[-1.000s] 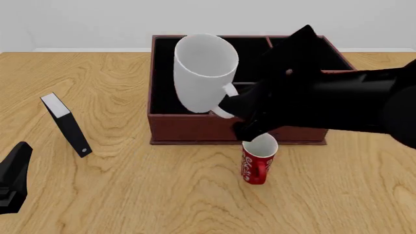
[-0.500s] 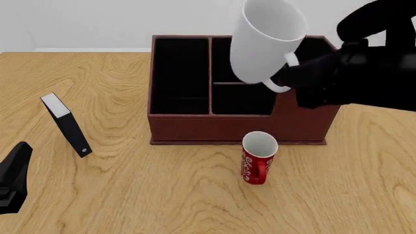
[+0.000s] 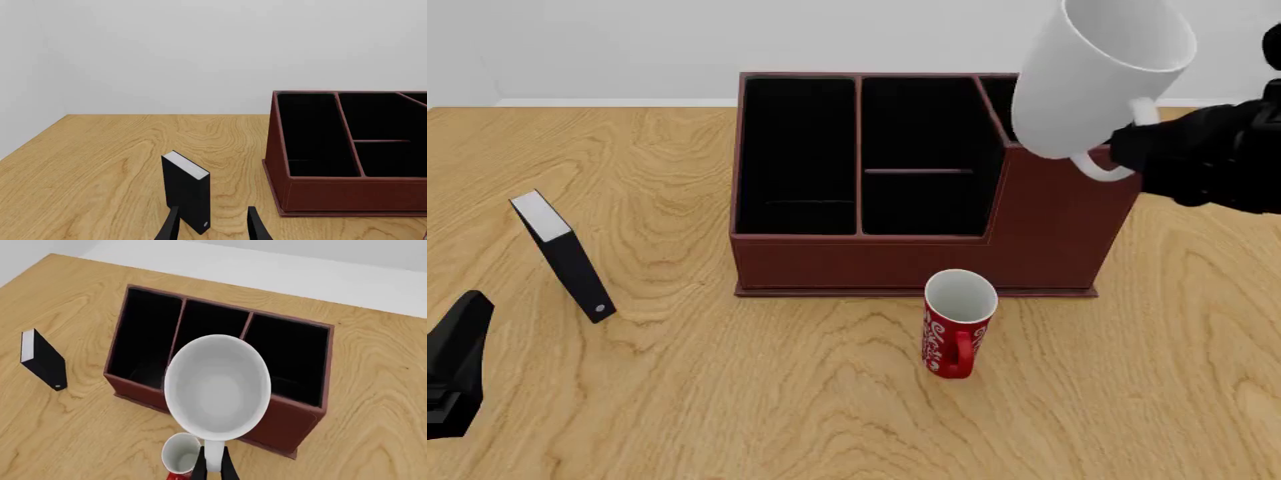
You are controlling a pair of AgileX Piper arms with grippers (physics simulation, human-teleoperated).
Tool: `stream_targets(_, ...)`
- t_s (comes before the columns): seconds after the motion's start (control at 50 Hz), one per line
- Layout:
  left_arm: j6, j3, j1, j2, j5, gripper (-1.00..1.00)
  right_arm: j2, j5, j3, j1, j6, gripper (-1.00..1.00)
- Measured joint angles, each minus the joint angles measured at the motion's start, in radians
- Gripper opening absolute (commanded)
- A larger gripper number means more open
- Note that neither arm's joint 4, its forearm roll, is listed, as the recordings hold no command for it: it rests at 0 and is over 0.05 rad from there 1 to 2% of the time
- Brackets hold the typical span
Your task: Pick up the white mug and place it to the right of the caddy.
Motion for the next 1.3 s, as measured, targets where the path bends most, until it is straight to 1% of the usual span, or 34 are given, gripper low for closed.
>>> stream_targets(0.46, 0.0, 0.0, 0.0, 0.0, 0.0, 1.0, -0.07, 0.033, 0.038, -0.135, 0.051, -1.0)
stream_targets(0.88, 0.0, 0.0, 0.0, 0.0, 0.0, 1.0, -0.122, 0.05, 0.094, -0.306, 0.078, -1.0)
stream_targets(1.3, 0.0, 0.0, 0.0, 0.0, 0.0, 1.0, -0.173, 0.082, 0.109, -0.471, 0.1, -1.0)
